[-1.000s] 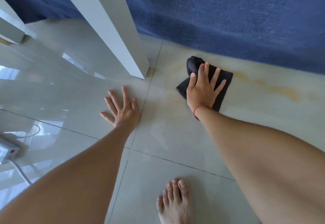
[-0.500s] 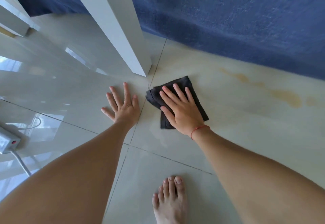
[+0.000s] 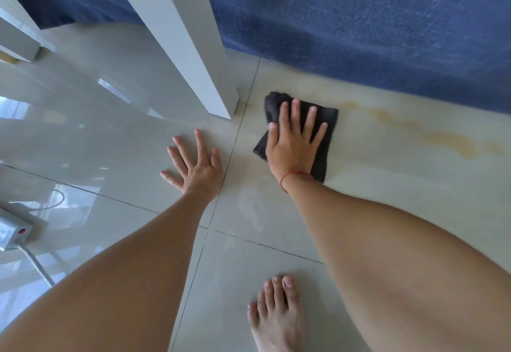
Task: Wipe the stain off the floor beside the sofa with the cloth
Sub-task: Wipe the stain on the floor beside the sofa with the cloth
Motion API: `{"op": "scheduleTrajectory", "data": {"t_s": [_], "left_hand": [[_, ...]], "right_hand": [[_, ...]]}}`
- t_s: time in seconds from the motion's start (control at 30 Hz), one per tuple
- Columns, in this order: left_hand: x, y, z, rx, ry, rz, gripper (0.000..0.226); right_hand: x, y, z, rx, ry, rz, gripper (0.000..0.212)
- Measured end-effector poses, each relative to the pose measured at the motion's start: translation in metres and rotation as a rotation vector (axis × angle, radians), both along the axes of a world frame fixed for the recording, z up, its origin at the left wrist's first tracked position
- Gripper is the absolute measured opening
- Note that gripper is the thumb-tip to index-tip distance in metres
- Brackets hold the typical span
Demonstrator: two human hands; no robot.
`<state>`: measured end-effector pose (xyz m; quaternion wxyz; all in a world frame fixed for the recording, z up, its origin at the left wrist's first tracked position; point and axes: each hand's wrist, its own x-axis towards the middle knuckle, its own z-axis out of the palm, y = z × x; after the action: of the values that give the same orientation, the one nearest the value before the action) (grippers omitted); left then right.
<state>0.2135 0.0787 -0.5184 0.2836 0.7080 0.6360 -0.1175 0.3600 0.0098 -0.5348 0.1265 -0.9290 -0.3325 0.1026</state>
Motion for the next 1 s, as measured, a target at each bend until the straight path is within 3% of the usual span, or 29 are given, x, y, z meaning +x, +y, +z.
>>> {"op": "scheduleTrajectory", "data": {"t_s": [0.17, 0.37, 0.43, 0.57, 0.77, 0.9, 1.0], "left_hand": [[0.001, 0.000, 0.002, -0.001, 0.008, 0.014, 0.057], [0.000, 0.001, 0.004, -0.018, 0.015, 0.000, 0.057], [0.000, 0.001, 0.005, -0.023, 0.010, -0.003, 0.057], [0.001, 0.000, 0.005, -0.018, -0.001, 0.002, 0.056], [0.002, -0.001, 0.001, 0.004, 0.010, 0.008, 0.056], [0.002, -0.001, -0.003, 0.023, 0.008, 0.016, 0.055], [0.003, -0.001, -0.004, 0.031, 0.013, 0.009, 0.055]], "right_hand": [[-0.044, -0.005, -0.001, 0.032, -0.025, 0.276, 0.051], [-0.017, -0.058, -0.004, 0.026, -0.048, 0.573, 0.050], [0.002, -0.076, -0.004, 0.025, -0.067, 0.544, 0.049], [0.047, -0.097, 0.000, -0.046, -0.063, 0.268, 0.054], [0.039, -0.056, -0.001, -0.044, -0.016, -0.067, 0.053], [0.015, -0.020, -0.003, 0.006, -0.004, -0.106, 0.053], [-0.015, -0.007, -0.003, 0.071, -0.034, 0.009, 0.050]]}}
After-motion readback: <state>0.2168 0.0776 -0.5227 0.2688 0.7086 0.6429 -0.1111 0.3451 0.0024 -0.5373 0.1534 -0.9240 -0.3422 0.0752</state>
